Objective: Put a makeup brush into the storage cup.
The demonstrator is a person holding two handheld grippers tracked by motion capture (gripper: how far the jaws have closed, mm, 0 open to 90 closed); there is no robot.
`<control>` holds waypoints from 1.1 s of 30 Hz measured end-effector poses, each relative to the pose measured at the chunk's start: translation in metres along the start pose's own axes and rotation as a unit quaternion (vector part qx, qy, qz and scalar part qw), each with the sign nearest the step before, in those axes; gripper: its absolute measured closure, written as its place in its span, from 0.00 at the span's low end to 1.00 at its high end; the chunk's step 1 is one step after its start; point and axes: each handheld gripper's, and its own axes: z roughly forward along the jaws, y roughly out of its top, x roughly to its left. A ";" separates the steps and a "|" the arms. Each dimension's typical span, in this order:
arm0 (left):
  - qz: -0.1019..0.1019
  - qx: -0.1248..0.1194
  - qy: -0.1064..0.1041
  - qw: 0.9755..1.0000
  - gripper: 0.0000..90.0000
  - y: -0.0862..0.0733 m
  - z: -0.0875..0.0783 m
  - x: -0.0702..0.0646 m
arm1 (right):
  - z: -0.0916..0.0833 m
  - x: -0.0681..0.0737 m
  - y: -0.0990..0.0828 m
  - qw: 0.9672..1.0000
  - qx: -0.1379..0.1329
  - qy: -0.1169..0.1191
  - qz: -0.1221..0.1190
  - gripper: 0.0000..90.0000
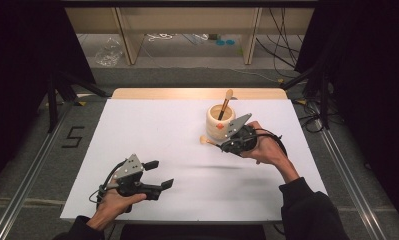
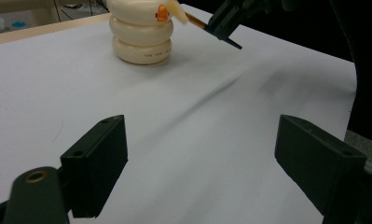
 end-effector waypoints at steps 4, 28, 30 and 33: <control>0.000 0.000 0.000 1.000 0.19 0.000 0.000 0.000 | -0.008 -0.005 0.000 0.998 -0.048 -0.016 0.040 0.92; -0.002 0.002 -0.001 1.000 0.19 -0.001 0.002 -0.001 | -0.030 -0.022 0.001 0.972 -0.198 -0.051 0.119 0.92; -0.003 0.003 -0.001 1.000 0.19 -0.001 0.002 -0.001 | -0.030 -0.024 0.000 0.971 -0.200 -0.052 0.122 0.92; -0.004 0.001 -0.001 1.000 0.19 -0.001 0.003 0.000 | -0.031 -0.028 -0.001 0.965 -0.220 -0.059 0.126 0.92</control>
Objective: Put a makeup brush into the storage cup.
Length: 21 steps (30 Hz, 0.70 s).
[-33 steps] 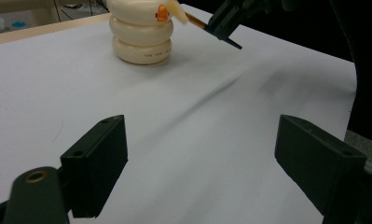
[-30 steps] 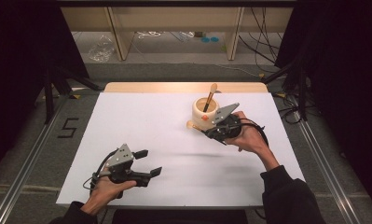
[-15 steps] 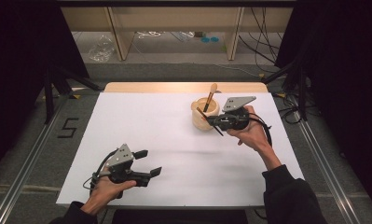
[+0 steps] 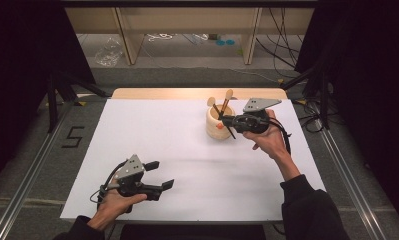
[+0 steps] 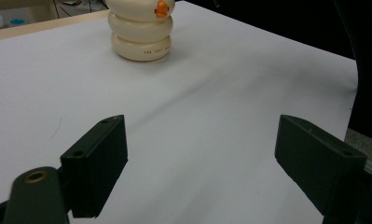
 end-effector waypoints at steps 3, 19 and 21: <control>0.001 0.002 0.001 1.000 0.19 0.000 0.000 0.000 | -0.001 -0.003 0.002 1.000 -0.011 -0.007 0.006 0.92; 0.000 -0.001 0.004 1.000 0.19 0.001 -0.001 0.001 | 0.009 -0.019 0.012 0.998 -0.047 -0.022 0.043 0.92; 0.004 0.002 0.003 1.000 0.19 0.001 -0.001 0.001 | 0.010 -0.021 0.013 0.997 -0.050 -0.028 0.045 0.92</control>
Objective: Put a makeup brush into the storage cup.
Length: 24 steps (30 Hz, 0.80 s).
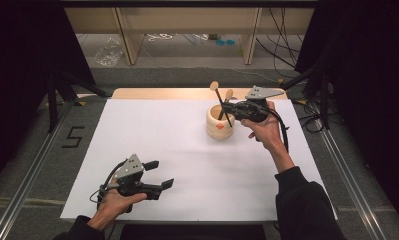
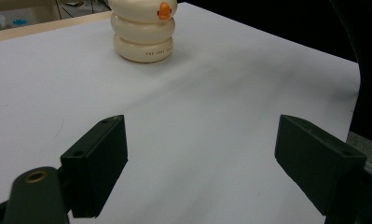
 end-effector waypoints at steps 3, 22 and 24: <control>0.002 0.000 -0.001 1.000 0.19 0.000 0.000 0.001 | 0.002 -0.002 0.001 1.000 -0.008 0.001 0.009 0.92; -0.004 -0.004 -0.004 1.000 0.19 0.000 0.000 0.000 | 0.016 -0.016 0.004 0.997 -0.052 -0.039 0.032 0.92; -0.003 -0.003 -0.003 1.000 0.19 0.000 0.000 0.000 | 0.018 -0.017 0.003 0.997 -0.051 -0.041 0.032 0.92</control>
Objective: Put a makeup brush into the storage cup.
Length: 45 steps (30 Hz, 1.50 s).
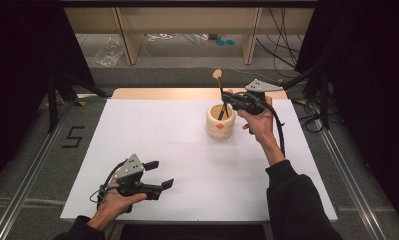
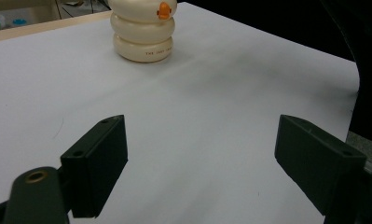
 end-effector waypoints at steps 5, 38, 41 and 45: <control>-0.005 0.001 -0.005 1.000 0.19 0.000 0.000 -0.001 | 0.005 -0.004 -0.002 1.000 -0.004 -0.007 0.005 0.92; -0.001 -0.001 0.003 1.000 0.19 0.000 0.000 0.000 | 0.025 -0.010 -0.012 1.000 -0.012 -0.017 0.006 0.92; -0.001 0.000 0.004 1.000 0.19 0.000 0.000 0.000 | 0.026 -0.009 -0.013 1.000 -0.006 -0.015 0.009 0.92; -0.001 0.002 0.007 1.000 0.19 0.000 0.000 0.000 | 0.025 -0.009 -0.014 1.000 -0.004 -0.014 0.016 0.92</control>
